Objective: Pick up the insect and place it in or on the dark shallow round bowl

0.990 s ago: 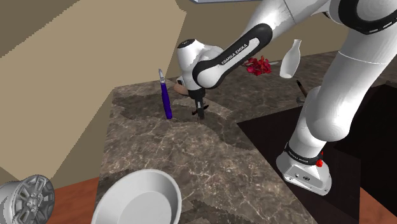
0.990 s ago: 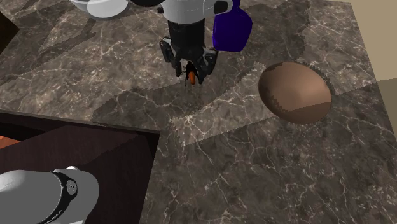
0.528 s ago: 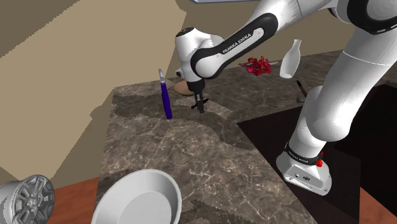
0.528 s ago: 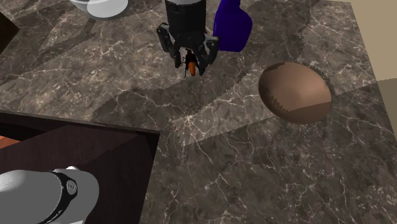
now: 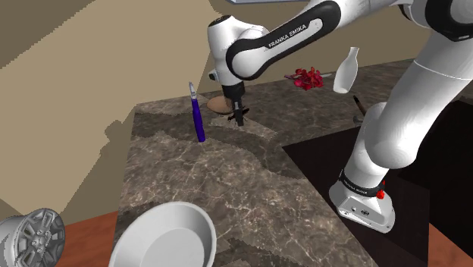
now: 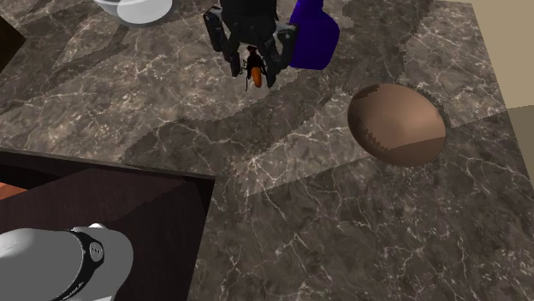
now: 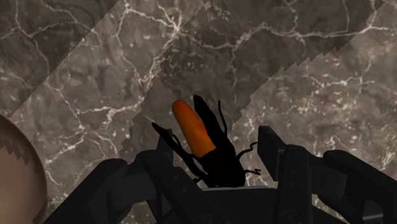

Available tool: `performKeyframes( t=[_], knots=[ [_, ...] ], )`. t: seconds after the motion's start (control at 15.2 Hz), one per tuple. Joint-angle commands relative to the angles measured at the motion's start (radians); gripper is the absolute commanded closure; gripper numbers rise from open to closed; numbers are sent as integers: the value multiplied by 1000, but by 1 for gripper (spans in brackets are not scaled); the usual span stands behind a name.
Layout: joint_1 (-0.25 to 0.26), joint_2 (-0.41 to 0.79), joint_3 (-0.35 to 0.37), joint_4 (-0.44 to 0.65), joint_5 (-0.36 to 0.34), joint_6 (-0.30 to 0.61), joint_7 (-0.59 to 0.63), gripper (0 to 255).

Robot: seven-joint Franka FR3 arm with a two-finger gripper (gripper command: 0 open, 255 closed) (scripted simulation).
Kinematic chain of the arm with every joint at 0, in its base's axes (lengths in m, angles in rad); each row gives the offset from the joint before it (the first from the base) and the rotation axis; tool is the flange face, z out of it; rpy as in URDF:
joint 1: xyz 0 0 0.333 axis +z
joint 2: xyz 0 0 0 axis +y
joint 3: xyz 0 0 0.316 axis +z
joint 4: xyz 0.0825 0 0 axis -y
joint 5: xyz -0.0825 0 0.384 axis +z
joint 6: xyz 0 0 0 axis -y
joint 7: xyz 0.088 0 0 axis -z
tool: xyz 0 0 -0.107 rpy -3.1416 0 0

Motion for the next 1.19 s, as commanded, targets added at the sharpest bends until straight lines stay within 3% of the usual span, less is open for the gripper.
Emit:
performKeyframes(
  t=[0.0,0.59,1.12],
  knots=[
    [0,-5,0,18,2,-24,-3,255],
    [-82,219,-87,263,-43,-24,-153,255],
    [-149,458,-139,572,-46,-74,-281,255]
  ],
)
